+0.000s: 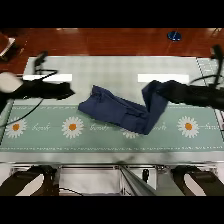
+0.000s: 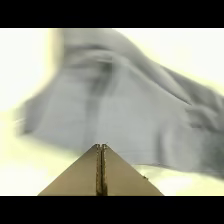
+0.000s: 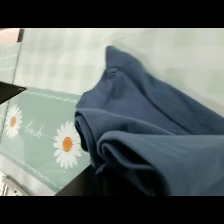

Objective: Fold the shirts.

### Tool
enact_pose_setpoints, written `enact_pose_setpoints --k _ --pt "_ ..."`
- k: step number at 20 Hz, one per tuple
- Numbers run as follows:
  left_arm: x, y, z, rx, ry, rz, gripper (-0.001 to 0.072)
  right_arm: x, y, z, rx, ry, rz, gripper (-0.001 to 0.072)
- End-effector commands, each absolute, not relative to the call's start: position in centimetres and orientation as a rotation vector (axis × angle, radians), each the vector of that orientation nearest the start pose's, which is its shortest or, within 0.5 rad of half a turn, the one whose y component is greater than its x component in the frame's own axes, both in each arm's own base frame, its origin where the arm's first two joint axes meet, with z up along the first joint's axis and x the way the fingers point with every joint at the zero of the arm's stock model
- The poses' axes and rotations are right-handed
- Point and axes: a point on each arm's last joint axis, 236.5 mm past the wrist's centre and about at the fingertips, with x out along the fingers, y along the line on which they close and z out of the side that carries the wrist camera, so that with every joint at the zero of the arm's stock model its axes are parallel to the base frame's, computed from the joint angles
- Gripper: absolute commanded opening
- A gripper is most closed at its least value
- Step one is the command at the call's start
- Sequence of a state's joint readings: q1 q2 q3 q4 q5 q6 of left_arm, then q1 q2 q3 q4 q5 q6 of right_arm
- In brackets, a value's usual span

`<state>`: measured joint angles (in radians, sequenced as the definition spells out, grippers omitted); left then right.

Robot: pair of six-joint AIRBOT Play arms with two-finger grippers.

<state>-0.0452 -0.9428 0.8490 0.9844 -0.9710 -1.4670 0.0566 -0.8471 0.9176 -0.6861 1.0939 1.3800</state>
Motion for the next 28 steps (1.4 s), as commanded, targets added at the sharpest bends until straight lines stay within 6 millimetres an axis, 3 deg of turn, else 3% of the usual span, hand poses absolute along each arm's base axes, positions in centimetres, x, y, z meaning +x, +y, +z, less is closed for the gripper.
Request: enact_pose_setpoints --k 1,5,8,10,11,12,13,15,18,20,22,24,26,27,28 --pt "28.4 -6.2 6.0 -0.494 0.841 -0.176 0.0018 34.2 26.0 12.7 0.550 0.970 0.745 0.0020" --pt "24.9 -5.9 4.6 -0.580 0.776 -0.121 0.0018 37.9 34.6 9.6 0.494 1.049 0.842 0.0020" --pt "24.2 -6.4 3.7 -0.600 0.787 -0.132 0.0018 39.6 38.7 6.0 0.504 1.121 0.849 0.0021" --pt "24.2 -6.5 3.5 -0.606 0.793 -0.133 0.0018 39.6 40.6 3.2 0.513 1.184 0.844 0.0041" --pt "24.3 -6.5 3.5 -0.608 0.791 -0.130 0.0018 39.3 41.6 2.2 0.533 1.215 0.848 0.0127" --pt "24.4 -6.4 3.5 -0.609 0.790 -0.128 0.0018 39.1 42.2 1.5 0.544 1.232 0.857 0.0301" --pt "24.5 -6.3 3.4 -0.610 0.789 -0.125 0.0018 38.6 42.6 1.0 0.517 1.246 0.887 0.0418" --pt "24.5 -6.4 3.2 -0.614 0.800 -0.124 0.0018 38.2 41.3 0.9 0.491 1.282 0.906 0.0419" --pt "24.5 -6.4 3.0 -0.615 0.808 -0.122 0.0018 39.4 35.7 4.3 0.503 1.298 0.904 0.0419" --pt "24.4 -6.4 2.9 -0.615 0.815 -0.125 0.0018 39.7 29.1 7.2 0.399 1.281 0.848 0.0419" --pt "24.2 -6.6 2.8 -0.614 0.825 -0.128 0.0018 39.3 20.5 8.4 0.201 1.258 0.644 0.0413" --pt "24.1 -6.6 2.7 -0.612 0.830 -0.131 0.0018 37.7 8.8 7.9 0.020 1.232 0.220 0.0407" --pt "23.7 -6.9 2.2 -0.613 0.862 -0.138 0.0018 34.2 -0.5 6.9 -0.018 1.163 -0.147 0.0407" --pt "23.5 -7.0 2.0 -0.614 0.877 -0.142 0.0018 32.5 -2.3 5.4 0.062 1.131 -0.231 0.0408" --pt "23.4 -7.1 1.8 -0.616 0.888 -0.141 0.0018 31.0 -1.9 3.3 0.198 1.114 -0.238 0.0408"
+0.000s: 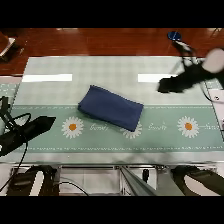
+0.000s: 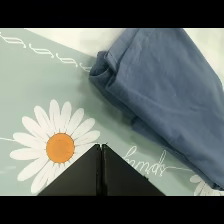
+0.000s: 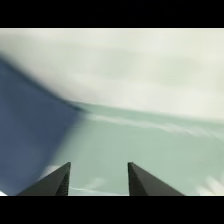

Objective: Fold the shirts.

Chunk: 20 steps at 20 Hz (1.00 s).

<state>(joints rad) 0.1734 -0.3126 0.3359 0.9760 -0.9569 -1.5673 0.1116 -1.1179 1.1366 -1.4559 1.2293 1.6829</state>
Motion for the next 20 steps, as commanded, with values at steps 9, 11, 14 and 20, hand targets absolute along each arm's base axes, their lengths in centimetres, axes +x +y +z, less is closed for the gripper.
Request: enact_pose_setpoints --k 9,11,14,20 --pt "23.4 -7.1 1.3 -0.623 0.907 -0.136 0.0018 27.8 15.5 -7.6 0.776 1.382 0.258 0.0409" --pt "23.4 -7.1 1.3 -0.623 0.909 -0.137 0.0018 27.9 17.0 -8.8 0.778 1.446 0.304 0.0409" --pt "23.4 -7.1 1.3 -0.623 0.910 -0.137 0.0018 28.5 17.9 -10.0 0.780 1.525 0.342 0.0408" --pt "23.5 -7.1 1.4 -0.628 0.902 -0.137 0.0018 30.6 23.1 -9.5 0.703 1.560 0.523 0.0127"
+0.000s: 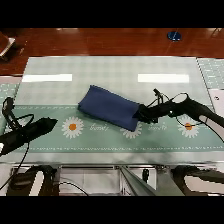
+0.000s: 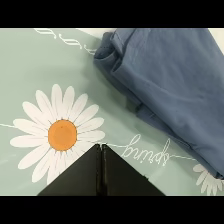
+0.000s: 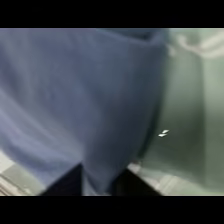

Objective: Fold the shirts.

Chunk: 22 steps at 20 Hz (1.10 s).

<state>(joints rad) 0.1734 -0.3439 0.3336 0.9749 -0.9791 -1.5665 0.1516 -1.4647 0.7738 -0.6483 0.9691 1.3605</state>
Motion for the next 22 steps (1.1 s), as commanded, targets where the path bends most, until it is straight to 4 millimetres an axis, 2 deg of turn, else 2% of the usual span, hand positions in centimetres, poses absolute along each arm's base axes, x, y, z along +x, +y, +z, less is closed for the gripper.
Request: enact_pose_setpoints --k 1,4,6,8,10,13,15,19,22 --pt "23.5 -7.2 1.5 -0.633 0.901 -0.140 0.0018 31.2 23.9 -8.3 0.663 1.528 0.585 0.0021" --pt "23.6 -7.3 1.5 -0.635 0.900 -0.142 0.0018 33.1 25.0 -3.4 0.560 1.465 0.724 0.0020" --pt "23.6 -7.2 1.5 -0.635 0.899 -0.141 0.0018 35.3 24.2 0.8 0.445 1.375 0.729 0.0020" --pt "23.6 -7.2 1.5 -0.635 0.899 -0.141 0.0018 37.9 23.7 6.0 0.406 1.236 0.748 0.0020" --pt "23.6 -7.2 1.5 -0.635 0.900 -0.141 0.0018 39.9 21.8 10.2 0.382 1.163 0.721 0.0020" --pt "23.6 -7.3 1.5 -0.635 0.901 -0.142 0.0018 41.9 16.6 14.2 0.356 1.122 0.611 0.0020" --pt "23.5 -7.3 1.5 -0.635 0.902 -0.142 0.0018 42.0 12.5 15.9 0.366 1.128 0.537 0.0020" --pt "23.5 -7.3 1.5 -0.635 0.901 -0.142 0.0018 40.9 2.9 18.0 0.375 1.130 0.301 0.0020" --pt "23.5 -7.3 1.5 -0.635 0.901 -0.142 0.0018 38.8 -2.8 19.6 0.469 1.103 0.168 0.0020"
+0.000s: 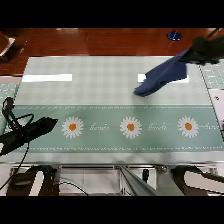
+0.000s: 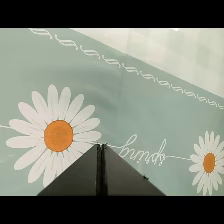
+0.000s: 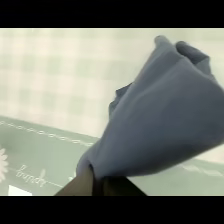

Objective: Fold the shirts.

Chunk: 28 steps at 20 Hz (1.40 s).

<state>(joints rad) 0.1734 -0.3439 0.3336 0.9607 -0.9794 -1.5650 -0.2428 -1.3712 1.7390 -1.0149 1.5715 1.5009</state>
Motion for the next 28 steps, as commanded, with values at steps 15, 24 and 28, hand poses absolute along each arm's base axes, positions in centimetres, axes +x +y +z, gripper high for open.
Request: enact_pose_setpoints --k 15,24,28 --pt "23.8 -7.1 1.7 -0.636 0.888 -0.138 0.0018 20.2 -16.2 15.9 0.771 1.233 -0.521 0.0019" --pt "25.9 -6.1 3.4 -0.661 0.767 -0.110 0.0018 7.2 -16.2 6.7 0.697 1.504 -0.969 0.0407" --pt "29.1 -4.0 8.1 -0.618 0.575 -0.079 0.0018 16.1 -18.1 9.9 0.589 1.241 -0.787 0.0111"
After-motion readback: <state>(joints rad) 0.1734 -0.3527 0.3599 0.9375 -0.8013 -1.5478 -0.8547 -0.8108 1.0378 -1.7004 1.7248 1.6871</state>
